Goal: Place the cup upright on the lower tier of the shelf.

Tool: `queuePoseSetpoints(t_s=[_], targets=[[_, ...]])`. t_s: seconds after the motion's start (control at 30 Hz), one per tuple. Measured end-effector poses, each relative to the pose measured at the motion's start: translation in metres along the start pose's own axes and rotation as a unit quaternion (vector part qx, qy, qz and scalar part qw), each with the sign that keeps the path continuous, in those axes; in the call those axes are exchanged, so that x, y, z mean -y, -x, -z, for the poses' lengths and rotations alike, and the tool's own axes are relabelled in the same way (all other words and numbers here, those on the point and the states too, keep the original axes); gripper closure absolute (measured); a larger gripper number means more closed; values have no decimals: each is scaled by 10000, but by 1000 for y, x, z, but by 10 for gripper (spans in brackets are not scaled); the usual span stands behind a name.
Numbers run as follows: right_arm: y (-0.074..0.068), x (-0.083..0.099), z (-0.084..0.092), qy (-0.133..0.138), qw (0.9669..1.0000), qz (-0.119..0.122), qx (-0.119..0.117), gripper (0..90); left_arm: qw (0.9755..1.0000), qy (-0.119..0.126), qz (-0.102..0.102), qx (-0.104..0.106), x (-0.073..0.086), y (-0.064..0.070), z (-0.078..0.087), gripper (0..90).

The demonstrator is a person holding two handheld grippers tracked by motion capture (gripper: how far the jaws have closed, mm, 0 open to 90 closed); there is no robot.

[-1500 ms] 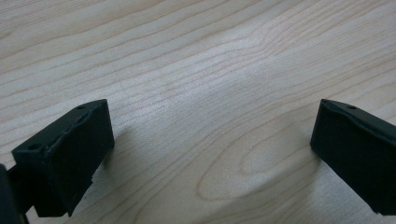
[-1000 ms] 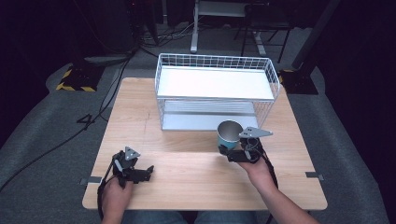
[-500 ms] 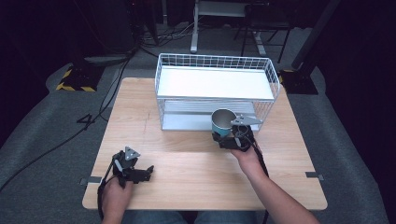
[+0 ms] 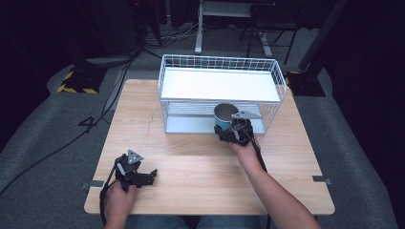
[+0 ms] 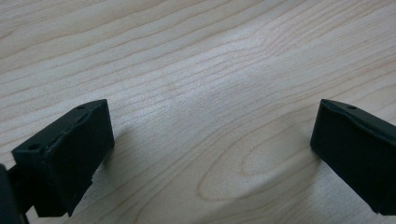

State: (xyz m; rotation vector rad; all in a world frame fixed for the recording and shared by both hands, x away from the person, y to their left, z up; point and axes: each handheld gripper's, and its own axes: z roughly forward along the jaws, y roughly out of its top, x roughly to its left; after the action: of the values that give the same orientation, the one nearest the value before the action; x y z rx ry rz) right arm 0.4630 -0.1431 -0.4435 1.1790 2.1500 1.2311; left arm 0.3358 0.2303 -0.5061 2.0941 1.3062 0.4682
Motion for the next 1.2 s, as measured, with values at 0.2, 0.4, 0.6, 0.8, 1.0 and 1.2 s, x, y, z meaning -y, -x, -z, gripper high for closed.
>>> queuePoseSetpoints(t_s=[0.2,0.4,0.6,0.8,1.0,1.2], targets=[[2,-3,-16,38,9999,9,108,224,10000,-1,-1,-1,0,0,0,0],[2,-5,-29,62,9998,-33,161,224,10000,2,3,4,0,0,0,0],[4,-6,-39,94,9997,-38,222,224,10000,0,0,0,0,0,0,0],[5,-9,-52,85,9994,-49,317,223,10000,1,2,2,0,0,0,0],[7,-10,-63,125,9992,6,380,224,10000,0,0,2,0,0,0,0],[8,-10,-70,92,9990,-39,441,224,10000,0,-2,3,0,0,0,0]])
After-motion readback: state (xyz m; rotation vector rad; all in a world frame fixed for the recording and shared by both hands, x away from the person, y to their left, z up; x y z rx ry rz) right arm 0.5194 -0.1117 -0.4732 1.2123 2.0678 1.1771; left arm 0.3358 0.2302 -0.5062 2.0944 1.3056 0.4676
